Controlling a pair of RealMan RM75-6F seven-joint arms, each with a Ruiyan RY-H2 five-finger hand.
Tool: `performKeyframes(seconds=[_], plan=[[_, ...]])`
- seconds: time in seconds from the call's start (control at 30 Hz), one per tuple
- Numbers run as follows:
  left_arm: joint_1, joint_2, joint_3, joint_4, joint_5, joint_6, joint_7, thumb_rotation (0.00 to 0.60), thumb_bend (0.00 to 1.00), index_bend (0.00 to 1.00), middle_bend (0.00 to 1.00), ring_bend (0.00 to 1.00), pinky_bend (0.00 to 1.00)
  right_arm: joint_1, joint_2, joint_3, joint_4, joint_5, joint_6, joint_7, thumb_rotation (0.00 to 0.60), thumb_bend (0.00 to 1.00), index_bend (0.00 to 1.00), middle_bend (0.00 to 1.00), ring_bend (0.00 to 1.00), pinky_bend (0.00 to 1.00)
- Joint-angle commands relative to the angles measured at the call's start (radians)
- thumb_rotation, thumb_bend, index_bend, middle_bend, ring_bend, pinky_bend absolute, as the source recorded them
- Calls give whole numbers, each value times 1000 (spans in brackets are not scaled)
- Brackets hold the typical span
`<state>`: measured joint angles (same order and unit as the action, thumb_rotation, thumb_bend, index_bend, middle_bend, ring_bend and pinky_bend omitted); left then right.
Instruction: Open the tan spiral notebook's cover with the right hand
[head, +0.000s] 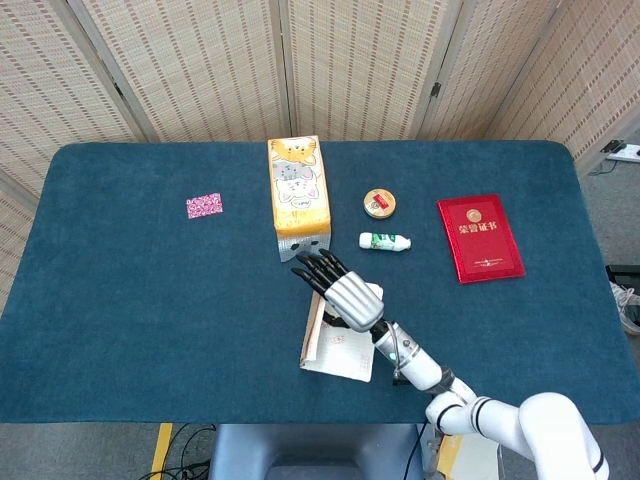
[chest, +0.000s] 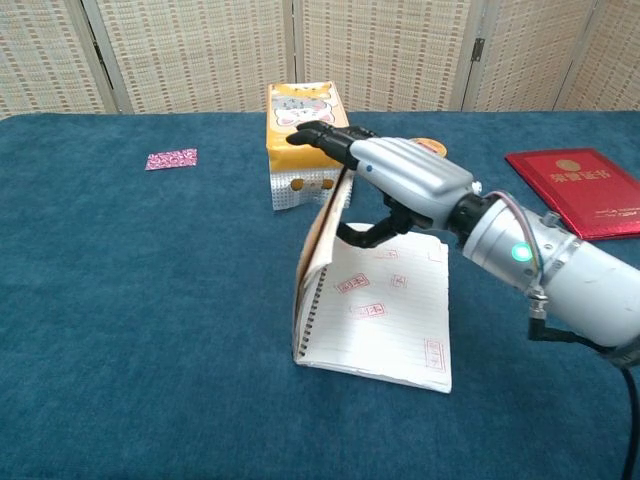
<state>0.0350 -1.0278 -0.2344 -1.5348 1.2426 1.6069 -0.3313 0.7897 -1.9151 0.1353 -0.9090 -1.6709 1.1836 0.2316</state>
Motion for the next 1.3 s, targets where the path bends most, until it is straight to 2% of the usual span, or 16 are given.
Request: performKeyframes(seconds=[0.03,0.2,0.37,0.53,0.7,0.9,1.07,1.2,1.3], plan=[[2,4,-6,7,-10,-12,-21,600,244,190,107,31,193,77,-64,43,69,43,-89,18,600,404,0,0,0,0],[10,13,-12,20,-21,-29,-62,600,244,190,107,31,193,184,-156,80,217,80,-197,68,600,370,0,0,0,0],[14,23,-16,37,-22,-45,-109,600,244,191,107,31,193,257,-214,95,328,89,-225,131,600,334,0,0,0,0],[12,26,-20,53,-33,-72,-138,600,244,191,107,31,193,310,-248,97,397,94,-239,162,600,306,0,0,0,0],[16,28,-20,55,-30,-72,-138,600,244,191,107,31,193,319,-249,83,411,96,-226,166,600,287,0,0,0,0],[13,25,-9,45,-11,-69,-103,600,245,191,107,31,193,293,-200,62,353,109,-226,104,600,255,0,0,0,0],[6,21,0,27,0,-72,-57,600,244,191,107,31,193,248,-112,60,223,141,-233,15,600,222,0,0,0,0],[2,18,5,17,11,-67,-29,600,244,191,107,31,193,222,-51,71,136,162,-214,-14,600,219,0,0,0,0],[-3,15,13,12,27,-66,-5,600,244,191,107,31,193,179,13,59,59,168,-180,-69,600,219,0,0,0,0]])
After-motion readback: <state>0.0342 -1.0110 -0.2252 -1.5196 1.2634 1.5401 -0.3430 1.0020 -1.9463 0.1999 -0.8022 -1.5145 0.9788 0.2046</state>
